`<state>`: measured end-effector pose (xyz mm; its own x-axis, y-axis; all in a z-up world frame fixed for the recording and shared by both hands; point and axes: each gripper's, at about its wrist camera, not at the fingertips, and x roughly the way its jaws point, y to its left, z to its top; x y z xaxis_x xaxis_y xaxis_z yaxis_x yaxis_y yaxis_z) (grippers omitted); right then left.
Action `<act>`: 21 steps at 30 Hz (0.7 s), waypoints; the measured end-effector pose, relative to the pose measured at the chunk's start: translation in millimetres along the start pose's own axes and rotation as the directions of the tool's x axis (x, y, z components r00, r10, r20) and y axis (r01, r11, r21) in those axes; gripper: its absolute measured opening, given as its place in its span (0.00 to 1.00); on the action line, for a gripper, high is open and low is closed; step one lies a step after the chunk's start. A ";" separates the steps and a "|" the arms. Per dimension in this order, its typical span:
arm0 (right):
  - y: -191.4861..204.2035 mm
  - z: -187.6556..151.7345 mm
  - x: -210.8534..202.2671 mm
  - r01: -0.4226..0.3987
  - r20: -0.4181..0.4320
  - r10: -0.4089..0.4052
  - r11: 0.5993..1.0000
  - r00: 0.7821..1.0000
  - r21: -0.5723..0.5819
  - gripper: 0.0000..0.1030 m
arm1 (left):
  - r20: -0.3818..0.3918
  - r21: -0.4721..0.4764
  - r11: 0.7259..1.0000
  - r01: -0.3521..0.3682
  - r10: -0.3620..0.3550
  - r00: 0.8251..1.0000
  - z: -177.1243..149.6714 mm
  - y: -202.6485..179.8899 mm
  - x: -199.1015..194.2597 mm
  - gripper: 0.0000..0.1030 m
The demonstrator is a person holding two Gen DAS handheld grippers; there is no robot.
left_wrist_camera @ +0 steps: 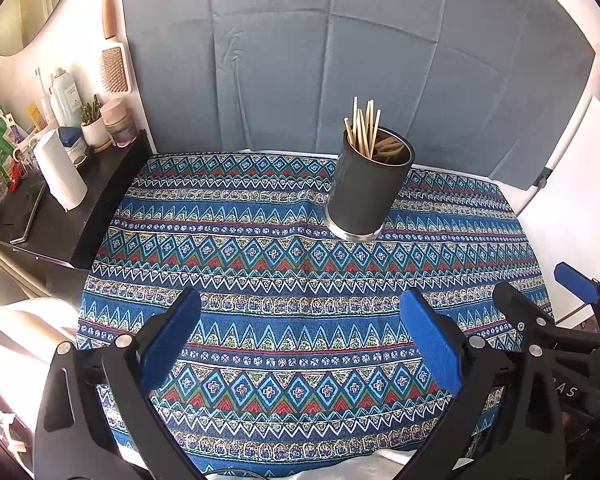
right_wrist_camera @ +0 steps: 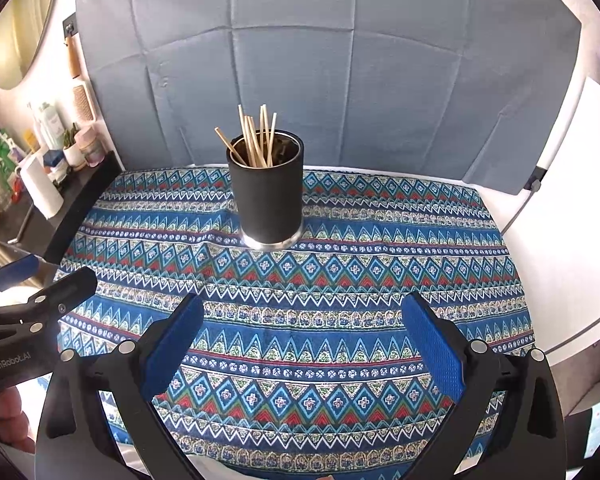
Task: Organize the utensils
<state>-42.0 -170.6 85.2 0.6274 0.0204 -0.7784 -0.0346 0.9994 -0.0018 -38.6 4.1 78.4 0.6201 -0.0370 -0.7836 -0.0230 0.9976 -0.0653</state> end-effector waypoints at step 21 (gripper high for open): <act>-2.1 -4.0 -4.6 0.020 0.012 -0.020 1.000 1.000 0.007 0.93 | -0.013 0.014 1.000 0.012 -0.012 1.000 -1.7 -2.8 0.2 0.95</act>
<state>-47.9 -173.0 86.3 0.6372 0.0007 -0.7707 -0.0165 0.9998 -0.0128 -39.7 1.3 77.4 0.6101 -0.0501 -0.7908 -0.0044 0.9978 -0.0666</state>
